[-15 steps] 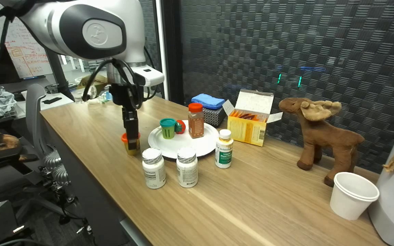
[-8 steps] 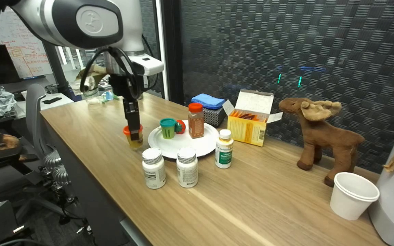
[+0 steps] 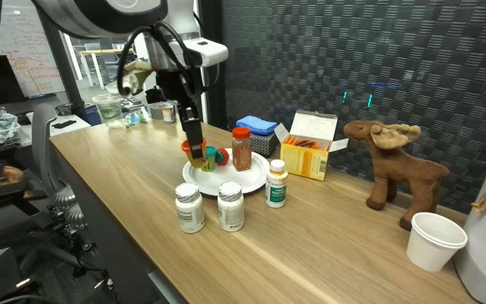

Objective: Place the containers and orange toy on the white plate

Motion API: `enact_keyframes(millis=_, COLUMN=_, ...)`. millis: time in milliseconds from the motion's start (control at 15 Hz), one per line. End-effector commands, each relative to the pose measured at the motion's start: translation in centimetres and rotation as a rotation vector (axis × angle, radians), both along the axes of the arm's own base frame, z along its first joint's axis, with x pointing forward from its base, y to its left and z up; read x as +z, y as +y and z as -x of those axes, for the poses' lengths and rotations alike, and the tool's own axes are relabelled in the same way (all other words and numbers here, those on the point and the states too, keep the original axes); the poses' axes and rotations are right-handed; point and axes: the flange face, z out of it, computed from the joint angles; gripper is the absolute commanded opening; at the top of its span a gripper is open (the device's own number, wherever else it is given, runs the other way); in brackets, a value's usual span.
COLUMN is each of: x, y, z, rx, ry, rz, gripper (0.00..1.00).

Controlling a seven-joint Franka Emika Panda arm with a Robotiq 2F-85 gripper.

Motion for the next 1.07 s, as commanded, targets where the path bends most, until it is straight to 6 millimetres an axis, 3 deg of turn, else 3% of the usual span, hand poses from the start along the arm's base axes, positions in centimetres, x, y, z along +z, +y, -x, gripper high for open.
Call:
enact_keyframes(millis=0, x=-1.2, y=-1.2, z=-3.5, rx=0.015, ry=-0.054, rz=-0.018, gripper=0.28)
enact_keyframes(millis=400, x=-3.3, y=-2.2, z=-7.4, rx=0.063, ry=-0.094, rz=0.023, gripper=0.28)
enact_keyframes(millis=1000, x=-4.0, y=-3.0, z=-8.9, rx=0.196, ry=-0.087, rz=0.076, gripper=0.28)
